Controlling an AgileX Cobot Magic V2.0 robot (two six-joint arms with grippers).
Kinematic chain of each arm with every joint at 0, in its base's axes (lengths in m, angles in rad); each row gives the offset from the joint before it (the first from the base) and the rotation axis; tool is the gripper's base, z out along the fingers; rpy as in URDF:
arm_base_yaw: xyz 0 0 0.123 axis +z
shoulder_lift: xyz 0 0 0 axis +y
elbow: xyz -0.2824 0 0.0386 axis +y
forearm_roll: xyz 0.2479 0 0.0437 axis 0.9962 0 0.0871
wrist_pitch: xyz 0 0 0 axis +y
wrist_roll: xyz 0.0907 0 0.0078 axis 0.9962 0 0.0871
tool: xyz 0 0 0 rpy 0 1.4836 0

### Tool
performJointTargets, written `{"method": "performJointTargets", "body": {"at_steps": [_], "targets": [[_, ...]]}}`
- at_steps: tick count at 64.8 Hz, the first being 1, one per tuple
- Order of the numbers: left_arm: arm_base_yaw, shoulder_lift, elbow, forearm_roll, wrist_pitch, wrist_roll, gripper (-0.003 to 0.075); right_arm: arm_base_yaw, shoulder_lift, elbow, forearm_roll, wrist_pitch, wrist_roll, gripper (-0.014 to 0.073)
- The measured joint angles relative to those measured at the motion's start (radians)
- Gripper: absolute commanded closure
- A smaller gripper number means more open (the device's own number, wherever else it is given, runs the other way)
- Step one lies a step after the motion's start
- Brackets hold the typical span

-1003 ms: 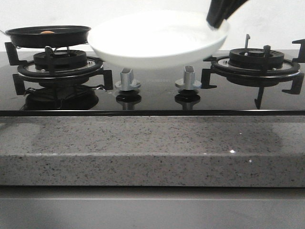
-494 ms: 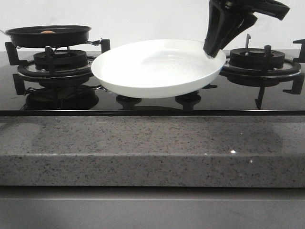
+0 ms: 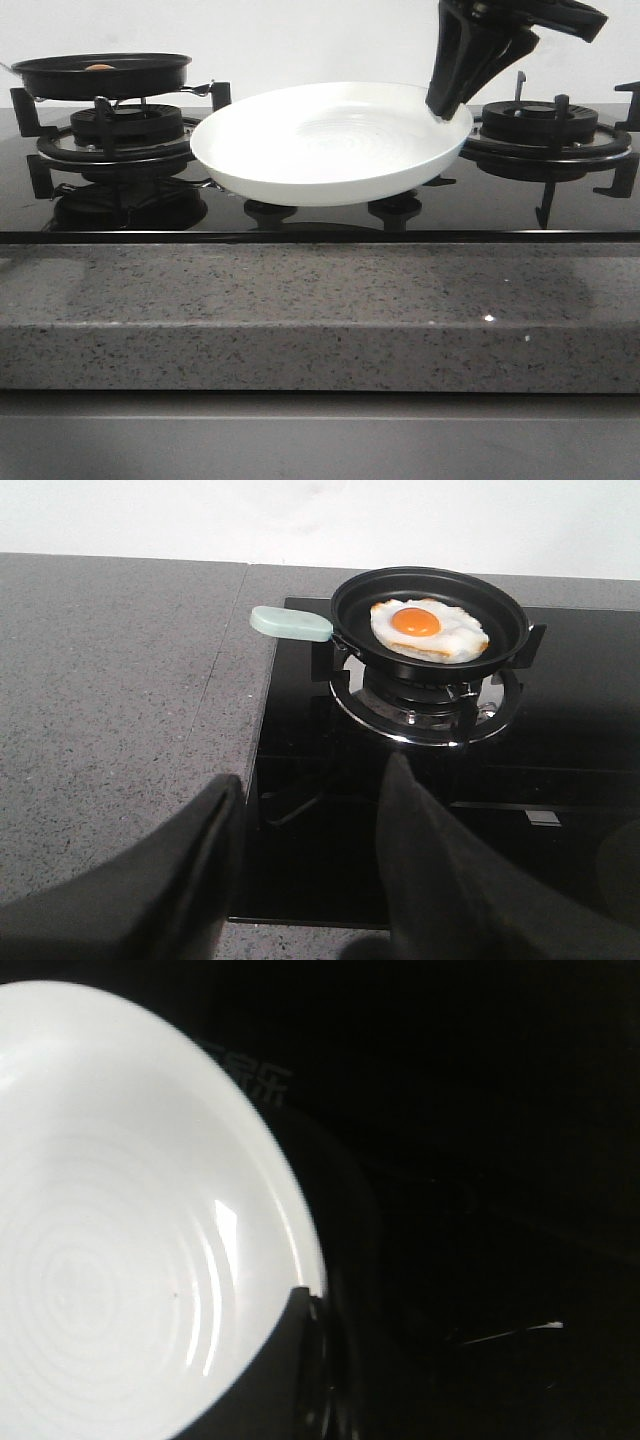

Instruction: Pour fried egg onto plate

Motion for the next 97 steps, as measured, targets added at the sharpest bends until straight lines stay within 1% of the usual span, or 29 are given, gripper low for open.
{"method": "performJointTargets", "body": {"at_steps": [13, 17, 20, 26, 31, 37, 43, 54, 63, 68, 72, 84, 89, 97], "targets": [[0.000, 0.000, 0.000, 0.000, -0.005, 0.000, 0.0408, 0.000, 0.000, 0.000, 0.000, 0.000, 0.000, 0.0655], [0.000, 0.000, 0.000, 0.000, -0.013, 0.000, 0.0389, 0.000, 0.000, 0.000, 0.000, -0.001, 0.000, 0.0655], [0.000, 0.003, 0.000, 0.000, -0.013, 0.000, 0.0347, 0.000, 0.000, 0.000, 0.000, -0.001, 0.000, 0.0655], [0.000, 0.016, 0.000, 0.000, -0.018, 0.000, 0.0193, 0.000, 0.000, 0.000, 0.000, -0.001, 0.000, 0.0655], [0.000, 0.039, 0.000, 0.000, -0.021, 0.000, 0.0119, 0.000, 0.000, 0.000, 0.000, -0.001, 0.000, 0.0655], [0.000, 0.086, -0.001, -0.013, -0.016, 0.000, 0.0112, 0.000, 0.000, 0.000, 0.000, -0.001, 0.000, 0.0655], [0.000, 0.154, -0.024, -0.048, 0.028, 0.000, 0.0111, 0.000, 0.000, 0.000, 0.000, -0.001, 0.000, 0.0655], [0.012, 0.350, -0.142, -0.069, 0.156, 0.002, 0.0111, 0.000, 0.000, 0.000, 0.000, -0.001, 0.000, 0.0655], [0.071, 0.510, -0.247, -0.092, 0.206, 0.024, 0.0111, 0.000, 0.000, 0.000, 0.000, -0.002, 0.000, 0.0655], [0.129, 0.593, -0.304, -0.159, 0.227, 0.075, 0.0111, 0.000, 0.000, 0.000, 0.000, -0.002, 0.000, 0.0655], [0.179, 0.648, -0.348, -0.242, 0.244, 0.136, 0.0111, 0.000, 0.000, 0.000, 0.000, -0.002, 0.000, 0.0655], [0.331, 0.800, -0.461, -0.586, 0.289, 0.347, 0.0111, 0.000, 0.000, 0.000, 0.000, -0.002, 0.000, 0.0655], [0.389, 0.858, -0.500, -0.737, 0.317, 0.411, 0.0111, 0.000, 0.000, 0.000, 0.000, -0.002, 0.000, 0.0655], [0.450, 0.958, -0.548, -0.946, 0.374, 0.501, 0.0111, 0.000, 0.000, 0.000, 0.000, -0.002, 0.000, 0.0655]]}}
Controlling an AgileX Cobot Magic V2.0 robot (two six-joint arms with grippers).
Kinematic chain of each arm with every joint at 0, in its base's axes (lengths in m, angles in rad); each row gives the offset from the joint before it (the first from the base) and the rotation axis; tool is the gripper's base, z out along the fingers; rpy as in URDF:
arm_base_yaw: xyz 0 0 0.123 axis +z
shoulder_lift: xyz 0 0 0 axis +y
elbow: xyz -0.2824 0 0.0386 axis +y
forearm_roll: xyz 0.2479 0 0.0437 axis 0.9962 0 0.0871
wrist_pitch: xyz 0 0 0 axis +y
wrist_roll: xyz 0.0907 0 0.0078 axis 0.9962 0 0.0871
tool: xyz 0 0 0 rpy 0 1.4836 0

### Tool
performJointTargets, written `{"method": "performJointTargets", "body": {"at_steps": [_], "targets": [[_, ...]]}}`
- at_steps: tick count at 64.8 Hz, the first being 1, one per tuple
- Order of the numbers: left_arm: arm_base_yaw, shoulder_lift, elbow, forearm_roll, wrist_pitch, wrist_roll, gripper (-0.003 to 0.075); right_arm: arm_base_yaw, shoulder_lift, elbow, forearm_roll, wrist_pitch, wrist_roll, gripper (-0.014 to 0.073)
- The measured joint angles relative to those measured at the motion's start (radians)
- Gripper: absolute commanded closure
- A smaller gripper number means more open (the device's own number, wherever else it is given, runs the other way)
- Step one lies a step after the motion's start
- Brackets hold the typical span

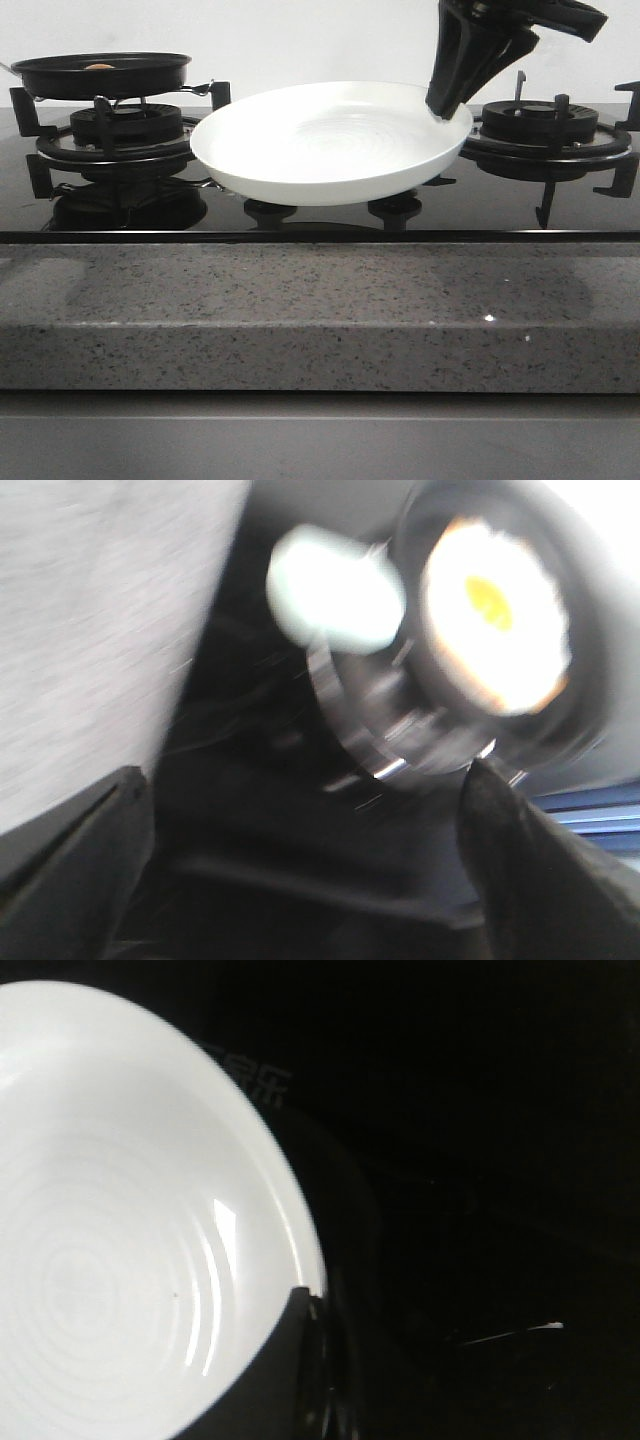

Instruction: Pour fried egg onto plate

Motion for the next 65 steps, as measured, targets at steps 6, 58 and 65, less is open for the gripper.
{"method": "performJointTargets", "body": {"at_steps": [6, 58, 65], "targets": [[0.017, 0.073, -0.032, -0.133, 0.036, 0.041, 0.0113, 0.000, 0.000, 0.000, 0.000, 0.000, 0.000, 0.0655], [0.019, 0.377, -0.149, -0.467, 0.192, 0.067, 0.0113, 0.000, 0.000, 0.000, 0.002, 0.000, -0.002, 0.0655], [0.019, 0.386, -0.149, -0.475, 0.206, 0.066, 0.0113, 0.000, 0.000, 0.000, 0.002, 0.000, -0.002, 0.0655]]}}
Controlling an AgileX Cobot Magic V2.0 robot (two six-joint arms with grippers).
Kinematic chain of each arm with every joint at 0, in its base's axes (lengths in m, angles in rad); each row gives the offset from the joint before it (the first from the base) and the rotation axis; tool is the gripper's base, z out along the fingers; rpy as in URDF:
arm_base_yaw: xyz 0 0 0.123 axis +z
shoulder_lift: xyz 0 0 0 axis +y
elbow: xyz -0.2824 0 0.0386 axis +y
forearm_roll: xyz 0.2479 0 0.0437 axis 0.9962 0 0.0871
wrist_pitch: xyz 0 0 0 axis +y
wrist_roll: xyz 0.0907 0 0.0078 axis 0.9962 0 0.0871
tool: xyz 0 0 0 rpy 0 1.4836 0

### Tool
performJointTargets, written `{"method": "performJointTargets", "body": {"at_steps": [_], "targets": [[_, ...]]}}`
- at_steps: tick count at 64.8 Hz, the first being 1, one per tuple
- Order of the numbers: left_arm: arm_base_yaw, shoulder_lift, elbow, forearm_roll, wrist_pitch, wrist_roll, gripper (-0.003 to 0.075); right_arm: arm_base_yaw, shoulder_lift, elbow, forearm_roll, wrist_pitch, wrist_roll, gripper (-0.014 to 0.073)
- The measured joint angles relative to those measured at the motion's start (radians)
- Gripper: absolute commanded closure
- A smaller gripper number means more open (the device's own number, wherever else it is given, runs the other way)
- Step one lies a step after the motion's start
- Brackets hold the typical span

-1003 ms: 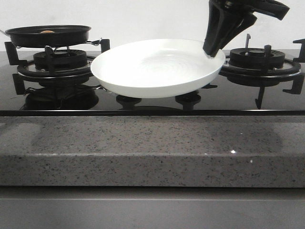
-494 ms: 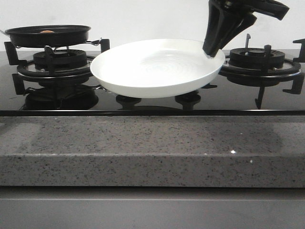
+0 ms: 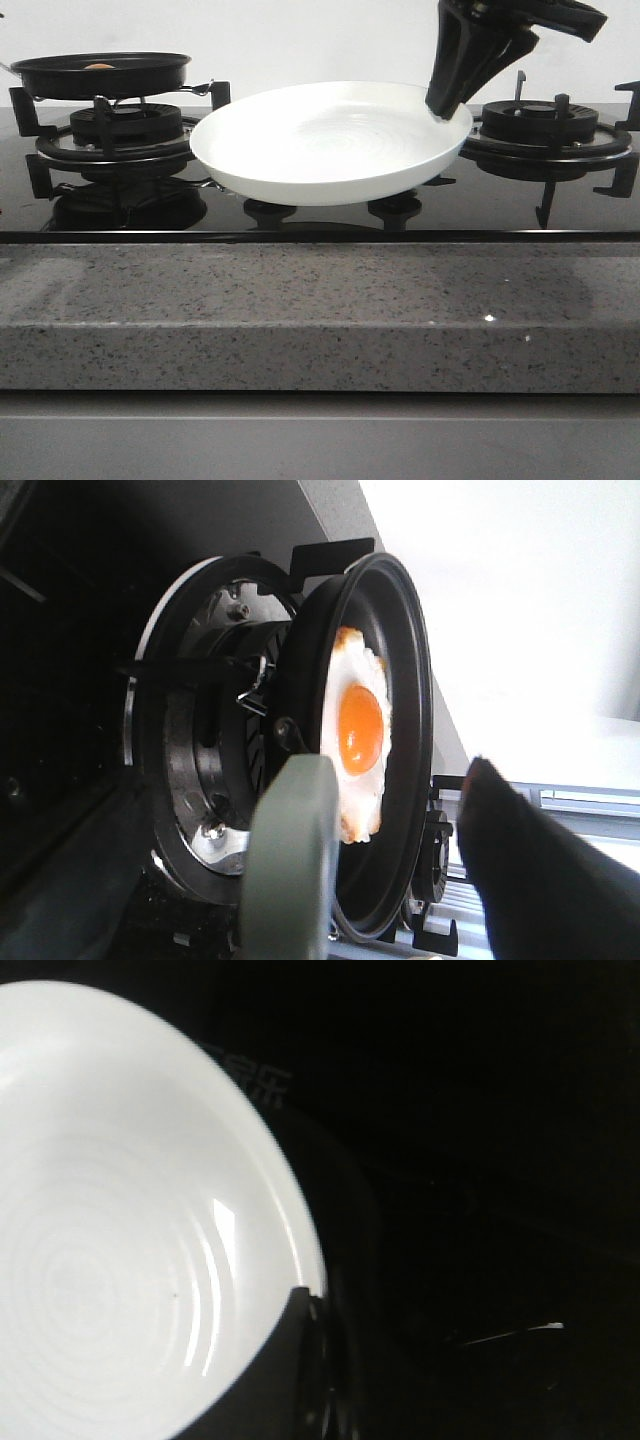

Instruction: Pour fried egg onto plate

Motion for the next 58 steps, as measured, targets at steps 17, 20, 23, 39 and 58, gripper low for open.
{"method": "performJointTargets", "body": {"at_steps": [17, 20, 23, 39, 58], "targets": [[0.000, 0.002, -0.003, -0.007, 0.013, 0.000, 0.0193, 0.000, 0.000, 0.000, 0.000, 0.000, 0.000, 0.0655], [0.000, 0.002, -0.003, -0.007, 0.015, -0.003, 0.0232, 0.000, 0.000, 0.000, 0.000, 0.000, 0.000, 0.0655], [0.000, 0.002, -0.003, -0.009, 0.015, -0.010, 0.0275, 0.000, 0.000, 0.000, 0.000, 0.000, 0.000, 0.0655], [0.000, 0.004, -0.003, -0.029, 0.037, -0.021, 0.0489, 0.000, 0.000, 0.000, 0.000, 0.000, 0.000, 0.0655], [0.000, 0.006, -0.003, -0.034, 0.037, -0.021, 0.0701, 0.000, 0.000, 0.000, 0.000, 0.000, 0.000, 0.0655]]}}
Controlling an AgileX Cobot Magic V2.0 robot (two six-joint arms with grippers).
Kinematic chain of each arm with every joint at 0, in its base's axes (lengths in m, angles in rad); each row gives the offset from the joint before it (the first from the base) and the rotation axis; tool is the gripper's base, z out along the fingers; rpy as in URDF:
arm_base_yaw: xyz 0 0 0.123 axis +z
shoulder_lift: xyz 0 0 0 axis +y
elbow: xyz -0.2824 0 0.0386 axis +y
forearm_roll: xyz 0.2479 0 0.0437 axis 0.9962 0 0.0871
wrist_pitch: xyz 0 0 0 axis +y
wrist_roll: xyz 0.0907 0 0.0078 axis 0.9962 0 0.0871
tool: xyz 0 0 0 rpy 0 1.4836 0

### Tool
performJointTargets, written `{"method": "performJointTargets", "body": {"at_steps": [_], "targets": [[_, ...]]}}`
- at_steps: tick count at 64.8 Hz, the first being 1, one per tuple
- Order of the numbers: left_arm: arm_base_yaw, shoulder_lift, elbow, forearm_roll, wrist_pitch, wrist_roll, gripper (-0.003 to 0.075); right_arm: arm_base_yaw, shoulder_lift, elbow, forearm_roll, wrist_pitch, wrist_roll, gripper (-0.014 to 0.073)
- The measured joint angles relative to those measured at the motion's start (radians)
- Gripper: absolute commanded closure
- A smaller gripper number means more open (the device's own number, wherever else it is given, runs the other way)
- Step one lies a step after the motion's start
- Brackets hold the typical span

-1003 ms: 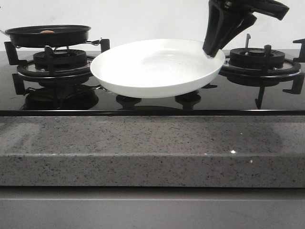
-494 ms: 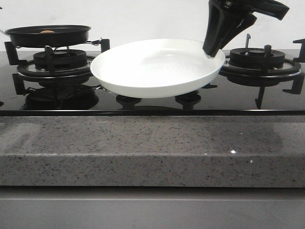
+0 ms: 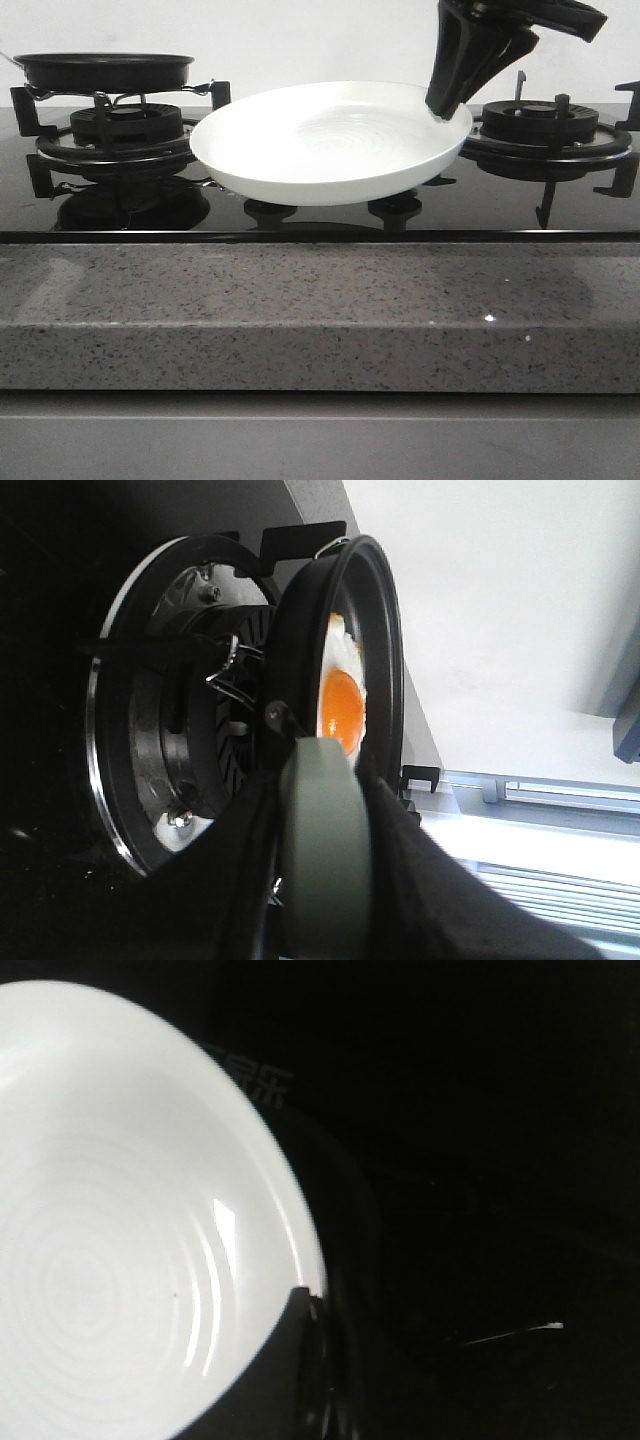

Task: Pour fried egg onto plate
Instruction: 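Grasp the pan's green handle with the left gripper and lift it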

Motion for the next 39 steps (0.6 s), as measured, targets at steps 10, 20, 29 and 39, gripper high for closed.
{"method": "performJointTargets", "body": {"at_steps": [10, 20, 29, 39], "targets": [[0.000, 0.000, 0.000, -0.001, 0.000, 0.000, 0.0739, 0.000, 0.000, 0.000, 0.000, 0.000, 0.000, 0.0655], [0.000, 0.000, 0.000, -0.013, 0.001, 0.025, 0.0739, 0.000, 0.000, 0.000, 0.000, 0.000, 0.000, 0.0655], [0.000, -0.025, 0.000, -0.014, 0.001, 0.061, 0.0739, 0.000, 0.000, 0.000, 0.000, 0.000, 0.000, 0.0655], [0.000, -0.102, 0.000, -0.008, -0.003, 0.117, 0.0739, 0.000, 0.000, 0.000, 0.000, 0.000, 0.000, 0.0655]]}}
